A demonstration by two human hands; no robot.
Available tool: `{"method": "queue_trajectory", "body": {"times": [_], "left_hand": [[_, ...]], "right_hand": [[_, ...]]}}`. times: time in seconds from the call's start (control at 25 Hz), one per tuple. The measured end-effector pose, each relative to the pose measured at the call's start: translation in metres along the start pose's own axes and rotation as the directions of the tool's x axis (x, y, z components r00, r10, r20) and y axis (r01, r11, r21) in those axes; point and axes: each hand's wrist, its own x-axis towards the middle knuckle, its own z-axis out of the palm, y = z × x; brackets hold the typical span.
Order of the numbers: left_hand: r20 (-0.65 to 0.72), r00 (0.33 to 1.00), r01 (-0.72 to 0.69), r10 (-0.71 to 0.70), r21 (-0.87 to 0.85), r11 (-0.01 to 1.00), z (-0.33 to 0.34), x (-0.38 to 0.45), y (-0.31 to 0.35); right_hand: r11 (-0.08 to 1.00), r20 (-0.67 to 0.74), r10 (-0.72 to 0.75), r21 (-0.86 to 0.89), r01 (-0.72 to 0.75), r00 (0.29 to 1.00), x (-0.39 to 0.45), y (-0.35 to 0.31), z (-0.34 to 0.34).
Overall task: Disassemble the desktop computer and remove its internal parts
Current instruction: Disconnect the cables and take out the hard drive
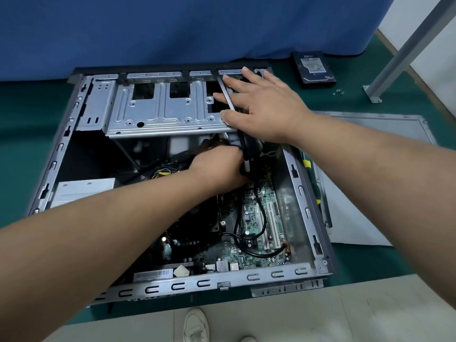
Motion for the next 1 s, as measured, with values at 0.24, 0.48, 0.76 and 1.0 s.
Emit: {"method": "queue_trajectory", "body": {"times": [0.24,0.48,0.76,1.0], "left_hand": [[-0.154,0.987,-0.021,0.046,0.160,0.987,0.0061,0.0025,0.0047],[-0.164,0.986,0.038,0.003,0.248,0.968,0.0057,0.0067,0.0101],[-0.153,0.988,0.009,0.020,0.187,0.982,0.0048,0.0072,0.0082],[-0.120,0.993,0.034,-0.015,0.157,0.987,0.0015,0.0076,0.0079]], "right_hand": [[1.000,0.022,0.011,0.018,-0.012,1.000,-0.0017,-0.0004,-0.0026],[1.000,0.031,0.015,0.020,-0.016,0.999,-0.0045,-0.0022,-0.0038],[1.000,0.044,0.013,0.007,-0.013,0.999,-0.0042,-0.0020,-0.0041],[1.000,0.036,0.011,0.004,-0.012,0.999,-0.0028,-0.0009,-0.0030]]}}
